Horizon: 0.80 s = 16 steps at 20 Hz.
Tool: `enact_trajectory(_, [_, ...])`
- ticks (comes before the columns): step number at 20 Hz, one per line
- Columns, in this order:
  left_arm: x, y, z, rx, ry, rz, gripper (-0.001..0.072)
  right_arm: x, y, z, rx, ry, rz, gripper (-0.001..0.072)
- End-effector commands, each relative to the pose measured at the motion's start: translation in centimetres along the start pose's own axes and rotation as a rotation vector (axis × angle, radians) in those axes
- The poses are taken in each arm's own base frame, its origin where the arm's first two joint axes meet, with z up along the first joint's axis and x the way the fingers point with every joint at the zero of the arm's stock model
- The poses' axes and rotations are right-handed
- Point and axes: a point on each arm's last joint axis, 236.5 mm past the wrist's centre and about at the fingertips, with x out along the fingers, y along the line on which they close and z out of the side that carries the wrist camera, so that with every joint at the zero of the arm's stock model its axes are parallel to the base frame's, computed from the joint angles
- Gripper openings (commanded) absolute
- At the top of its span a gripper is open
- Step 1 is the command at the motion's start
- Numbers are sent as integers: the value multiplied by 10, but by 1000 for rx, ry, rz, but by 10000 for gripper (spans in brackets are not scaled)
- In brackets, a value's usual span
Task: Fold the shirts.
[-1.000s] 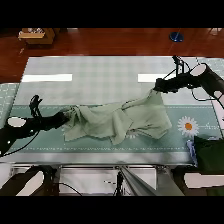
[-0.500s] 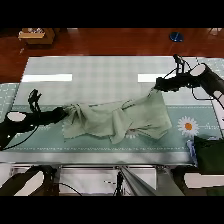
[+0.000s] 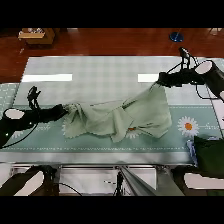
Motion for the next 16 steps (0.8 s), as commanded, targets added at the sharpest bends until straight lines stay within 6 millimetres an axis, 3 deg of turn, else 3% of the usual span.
enact_trajectory(1, [0,-3,-6,1,28,-11,27,-3,3,-7,-1,34,11,163])
enact_trajectory(3, [0,-4,-8,2,33,-14,27,-16,8,-22,-28,128,39,398])
enact_trajectory(4, [0,-4,-8,1,34,-14,27,-28,12,-29,-71,184,63,451])
enact_trajectory(7, [0,-4,-8,2,34,-14,27,-77,22,-45,-139,271,110,452])
enact_trajectory(9, [0,-4,-8,2,34,-14,27,-99,25,-53,-149,287,108,452])
enact_trajectory(11, [0,-3,-8,2,34,-14,27,-101,29,-78,-140,354,125,452])
enact_trajectory(15, [0,-3,-8,2,35,-13,27,-76,52,-165,-94,570,247,456])
enact_trajectory(16, [0,-3,-8,2,35,-13,27,-70,59,-185,-101,616,267,511])
